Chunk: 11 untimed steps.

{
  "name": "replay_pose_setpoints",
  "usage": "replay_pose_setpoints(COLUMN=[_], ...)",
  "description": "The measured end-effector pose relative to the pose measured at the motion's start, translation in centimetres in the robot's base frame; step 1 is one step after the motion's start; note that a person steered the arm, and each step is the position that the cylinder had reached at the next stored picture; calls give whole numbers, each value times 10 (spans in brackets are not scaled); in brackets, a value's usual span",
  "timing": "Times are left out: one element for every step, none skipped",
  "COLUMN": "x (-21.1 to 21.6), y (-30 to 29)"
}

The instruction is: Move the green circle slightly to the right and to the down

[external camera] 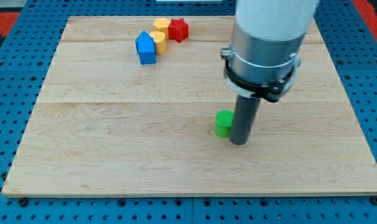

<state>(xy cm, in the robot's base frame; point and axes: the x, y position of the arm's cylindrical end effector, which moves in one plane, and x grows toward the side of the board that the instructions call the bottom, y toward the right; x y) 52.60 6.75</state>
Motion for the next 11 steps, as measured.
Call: replay_pose_setpoints(x=[-6,-21,-37,-51,-65,-79,-93,-105,-108,-110,-64], y=[-34,-63,-85,-97,-104,-111,-117,-118,-118,-79,-72])
